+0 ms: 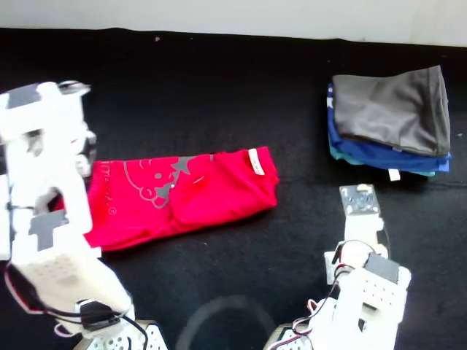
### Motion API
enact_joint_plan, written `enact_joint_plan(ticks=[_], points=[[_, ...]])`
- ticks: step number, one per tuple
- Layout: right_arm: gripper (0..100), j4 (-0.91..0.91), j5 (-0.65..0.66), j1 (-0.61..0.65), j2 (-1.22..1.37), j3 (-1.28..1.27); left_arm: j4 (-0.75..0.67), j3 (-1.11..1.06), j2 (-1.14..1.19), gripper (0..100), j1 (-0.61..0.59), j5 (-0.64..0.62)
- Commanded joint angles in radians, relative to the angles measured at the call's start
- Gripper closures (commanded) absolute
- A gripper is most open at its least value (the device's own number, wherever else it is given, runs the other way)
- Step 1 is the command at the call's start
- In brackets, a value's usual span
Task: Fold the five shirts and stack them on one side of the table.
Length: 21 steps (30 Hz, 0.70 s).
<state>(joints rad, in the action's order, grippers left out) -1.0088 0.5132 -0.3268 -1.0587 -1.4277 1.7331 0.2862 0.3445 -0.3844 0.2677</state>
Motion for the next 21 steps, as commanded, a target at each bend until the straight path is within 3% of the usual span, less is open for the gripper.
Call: enact_joint_plan(ticks=[1,10,16,21], points=[[99.2,0.127,-0.092,-0.028,-0.021,-0.077,0.021,0.064,-0.022,99,0.150,-0.035],[99.2,0.282,-0.170,-0.047,-0.021,-0.202,0.020,0.282,-0.016,99,0.526,-0.181],[99.2,0.283,-0.173,-0.041,-0.021,-0.208,0.009,0.404,-0.008,99,0.731,-0.176],[99.2,0.297,-0.175,-0.041,-0.021,-0.208,-0.106,0.410,0.022,99,0.828,-0.176]])
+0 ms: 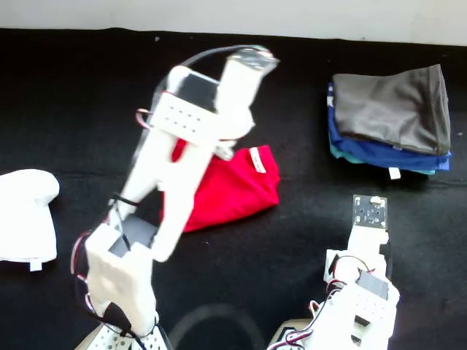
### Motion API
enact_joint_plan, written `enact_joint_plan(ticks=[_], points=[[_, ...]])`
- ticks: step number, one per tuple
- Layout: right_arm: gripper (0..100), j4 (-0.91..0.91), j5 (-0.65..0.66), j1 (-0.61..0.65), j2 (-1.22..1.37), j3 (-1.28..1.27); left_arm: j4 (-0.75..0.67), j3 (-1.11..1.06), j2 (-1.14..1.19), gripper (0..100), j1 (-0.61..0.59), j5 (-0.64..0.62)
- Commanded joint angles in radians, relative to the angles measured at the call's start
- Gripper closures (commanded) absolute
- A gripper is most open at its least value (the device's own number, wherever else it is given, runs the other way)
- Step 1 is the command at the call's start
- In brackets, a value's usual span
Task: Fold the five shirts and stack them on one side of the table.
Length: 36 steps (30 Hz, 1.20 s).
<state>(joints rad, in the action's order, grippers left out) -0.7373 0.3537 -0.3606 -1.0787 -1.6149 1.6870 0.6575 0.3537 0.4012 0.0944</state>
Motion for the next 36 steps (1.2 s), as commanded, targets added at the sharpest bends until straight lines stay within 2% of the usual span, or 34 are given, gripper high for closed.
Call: enact_joint_plan(ticks=[1,8,18,26,31,36], points=[[99.2,0.028,-0.015,-0.007,-0.001,-0.022,-0.081,0.044,0.038,99,0.048,-0.003],[99.2,0.028,-0.015,-0.007,-0.001,-0.022,-0.218,0.045,0.189,99,0.061,-0.006],[99.2,0.030,-0.015,-0.007,-0.001,-0.022,-0.311,0.044,0.209,99,0.061,-0.008],[99.2,0.030,-0.015,-0.007,-0.001,-0.022,-0.305,0.044,0.211,97,0.067,-0.005],[99.2,0.030,-0.015,-0.007,-0.001,-0.022,-0.269,0.044,0.200,78,0.064,-0.005],[99.2,0.030,-0.015,-0.007,-0.001,-0.022,-0.160,0.174,0.170,81,0.059,-0.008]])
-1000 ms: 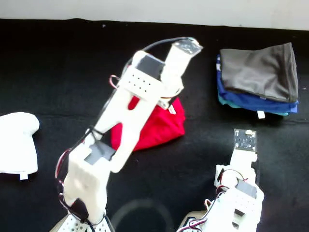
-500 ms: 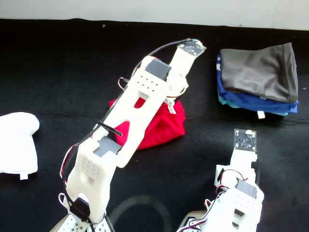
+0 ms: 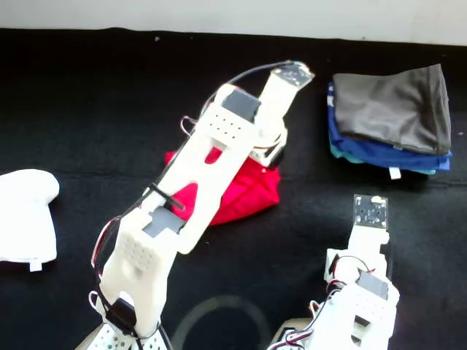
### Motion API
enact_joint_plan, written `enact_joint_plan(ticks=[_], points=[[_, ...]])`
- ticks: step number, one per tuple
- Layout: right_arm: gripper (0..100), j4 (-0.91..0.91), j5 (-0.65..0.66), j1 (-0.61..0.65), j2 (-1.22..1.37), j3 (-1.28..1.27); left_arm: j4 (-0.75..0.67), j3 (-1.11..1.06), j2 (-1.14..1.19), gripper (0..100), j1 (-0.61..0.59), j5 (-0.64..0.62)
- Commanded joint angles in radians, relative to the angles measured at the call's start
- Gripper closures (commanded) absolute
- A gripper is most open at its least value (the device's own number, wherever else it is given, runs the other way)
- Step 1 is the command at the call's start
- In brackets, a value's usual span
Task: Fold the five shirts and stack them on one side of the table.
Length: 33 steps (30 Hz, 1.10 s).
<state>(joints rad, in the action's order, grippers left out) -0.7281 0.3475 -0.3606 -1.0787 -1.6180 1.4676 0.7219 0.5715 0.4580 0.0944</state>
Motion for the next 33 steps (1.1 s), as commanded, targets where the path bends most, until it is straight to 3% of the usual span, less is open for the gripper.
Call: enact_joint_plan(ticks=[1,4,8,16,22,33], points=[[99.2,0.021,-0.009,-0.007,-0.001,-0.019,0.091,0.151,-0.058,81,0.001,-0.008],[99.2,0.021,-0.009,-0.007,-0.001,-0.019,0.173,0.263,-0.077,85,-0.038,-0.005],[99.2,0.021,-0.009,-0.007,-0.001,-0.019,0.184,0.265,-0.044,100,-0.148,-0.008],[99.2,0.022,-0.009,-0.007,-0.001,-0.019,0.186,0.251,0.202,99,-0.246,-0.008],[99.2,0.022,-0.009,-0.007,-0.001,-0.019,0.193,0.251,0.312,99,-0.205,-0.011],[99.2,0.022,-0.009,-0.007,-0.001,-0.019,0.259,0.252,0.312,99,-0.022,-0.080]])
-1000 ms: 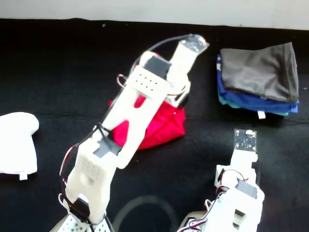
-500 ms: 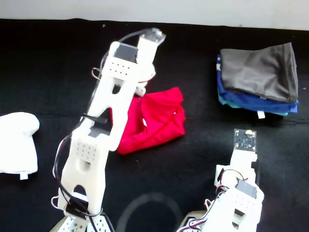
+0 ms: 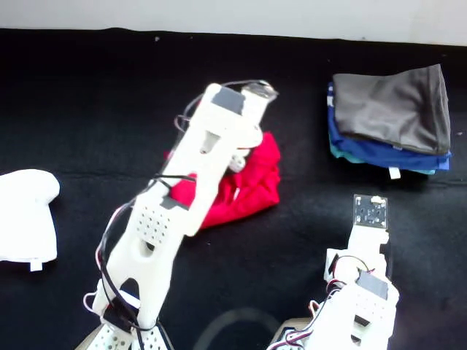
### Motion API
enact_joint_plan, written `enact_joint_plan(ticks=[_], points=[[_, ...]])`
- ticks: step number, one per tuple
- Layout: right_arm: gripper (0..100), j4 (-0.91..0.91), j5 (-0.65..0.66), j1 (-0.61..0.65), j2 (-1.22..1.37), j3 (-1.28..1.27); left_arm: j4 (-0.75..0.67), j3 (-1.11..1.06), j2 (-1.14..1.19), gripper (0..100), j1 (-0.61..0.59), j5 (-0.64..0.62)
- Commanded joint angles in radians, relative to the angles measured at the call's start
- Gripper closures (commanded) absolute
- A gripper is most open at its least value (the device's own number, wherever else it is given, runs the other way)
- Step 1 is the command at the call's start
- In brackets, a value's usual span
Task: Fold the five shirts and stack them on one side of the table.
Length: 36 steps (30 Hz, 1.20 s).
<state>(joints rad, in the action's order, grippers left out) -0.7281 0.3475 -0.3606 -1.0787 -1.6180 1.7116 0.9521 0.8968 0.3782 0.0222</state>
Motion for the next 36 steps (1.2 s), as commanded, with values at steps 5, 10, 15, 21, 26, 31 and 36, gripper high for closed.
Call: enact_joint_plan(ticks=[5,10,15,21,26,31,36], points=[[99.2,0.022,-0.009,-0.007,-0.001,-0.019,0.049,0.061,-0.068,99,0.128,-0.009],[99.2,0.022,-0.009,-0.007,-0.001,-0.019,0.049,0.059,-0.257,99,0.151,-0.009],[99.2,0.022,-0.009,-0.007,-0.001,-0.019,0.044,0.059,-0.341,99,0.042,-0.003],[99.2,0.022,-0.009,-0.007,-0.001,-0.019,0.041,0.036,-0.153,99,-0.062,-0.003],[99.2,0.022,-0.009,-0.007,-0.001,-0.019,0.049,0.039,0.042,99,0.022,-0.009],[99.2,0.022,-0.009,-0.007,-0.001,-0.019,0.051,0.044,0.013,99,0.180,-0.009],[99.2,0.022,-0.009,-0.007,-0.001,-0.019,0.051,-0.025,-0.127,99,0.302,-0.009]])
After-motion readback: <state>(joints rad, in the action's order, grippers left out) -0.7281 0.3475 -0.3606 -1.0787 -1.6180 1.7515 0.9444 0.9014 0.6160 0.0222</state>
